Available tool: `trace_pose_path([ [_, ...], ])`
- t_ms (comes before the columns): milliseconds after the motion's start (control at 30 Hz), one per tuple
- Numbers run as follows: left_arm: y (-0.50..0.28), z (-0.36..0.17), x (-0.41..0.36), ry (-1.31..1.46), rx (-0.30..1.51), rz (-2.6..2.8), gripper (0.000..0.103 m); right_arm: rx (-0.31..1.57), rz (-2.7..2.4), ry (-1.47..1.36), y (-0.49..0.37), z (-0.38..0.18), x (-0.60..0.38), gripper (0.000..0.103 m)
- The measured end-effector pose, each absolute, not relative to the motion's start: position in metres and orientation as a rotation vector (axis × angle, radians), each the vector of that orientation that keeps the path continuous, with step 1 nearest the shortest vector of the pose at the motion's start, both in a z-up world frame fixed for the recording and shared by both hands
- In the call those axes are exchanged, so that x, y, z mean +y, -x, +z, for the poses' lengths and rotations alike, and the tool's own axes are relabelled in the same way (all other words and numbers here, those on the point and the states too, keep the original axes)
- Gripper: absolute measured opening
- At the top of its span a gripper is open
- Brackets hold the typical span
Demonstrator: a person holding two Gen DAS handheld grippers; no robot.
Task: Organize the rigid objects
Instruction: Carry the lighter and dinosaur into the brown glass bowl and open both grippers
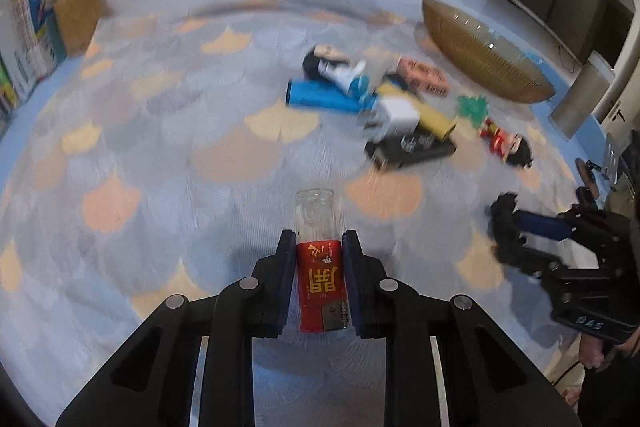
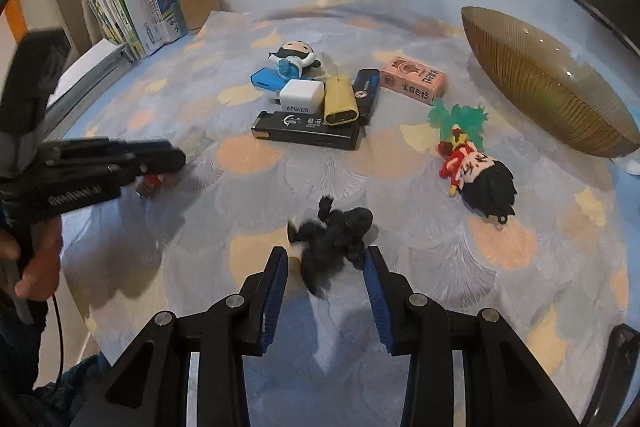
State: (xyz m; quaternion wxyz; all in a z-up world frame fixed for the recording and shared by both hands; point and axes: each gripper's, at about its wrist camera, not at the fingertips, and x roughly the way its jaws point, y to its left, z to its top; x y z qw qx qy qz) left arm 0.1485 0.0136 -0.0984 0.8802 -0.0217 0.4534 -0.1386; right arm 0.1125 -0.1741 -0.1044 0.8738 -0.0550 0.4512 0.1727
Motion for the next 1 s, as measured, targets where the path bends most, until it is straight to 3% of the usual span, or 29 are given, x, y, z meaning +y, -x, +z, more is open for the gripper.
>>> trace_pose_path([
  [67,-0.148,-0.1,0.014,0.064,0.948,-0.295,0.024,0.951,0.357,0.089,-0.111,-0.105,-0.176,0.038],
  [133,-0.146,-0.102,0.014,0.08,0.949,-0.305,0.033,0.959,0.355,0.07,-0.11,-0.104,-0.176,0.044],
  [233,-0.142,-0.102,0.017,0.106,0.943,-0.301,0.033,0.959,0.356,0.033,-0.111,-0.103,-0.171,0.057],
  [400,-0.142,-0.101,0.009,0.08,0.939,-0.277,0.033,0.944,0.265,0.058,-0.121,-0.106,-0.156,0.058],
  [467,-0.144,-0.1,0.003,0.049,0.933,-0.267,0.032,0.921,0.265,0.075,-0.124,-0.107,-0.149,0.049],
  [500,-0.145,-0.1,-0.002,0.02,0.925,-0.254,0.026,0.906,0.276,0.091,-0.124,-0.108,-0.145,0.039],
  [533,-0.145,-0.1,-0.005,-0.001,0.921,-0.246,0.02,0.892,0.282,0.115,-0.123,-0.108,-0.141,0.037],
  [800,-0.131,-0.091,-0.015,0.029,0.884,-0.332,0.02,0.886,0.391,0.153,-0.098,-0.107,-0.136,0.036],
  [1000,-0.135,-0.062,-0.03,0.009,0.829,-0.311,0.02,0.82,0.304,0.141,-0.098,-0.075,-0.173,0.036],
])
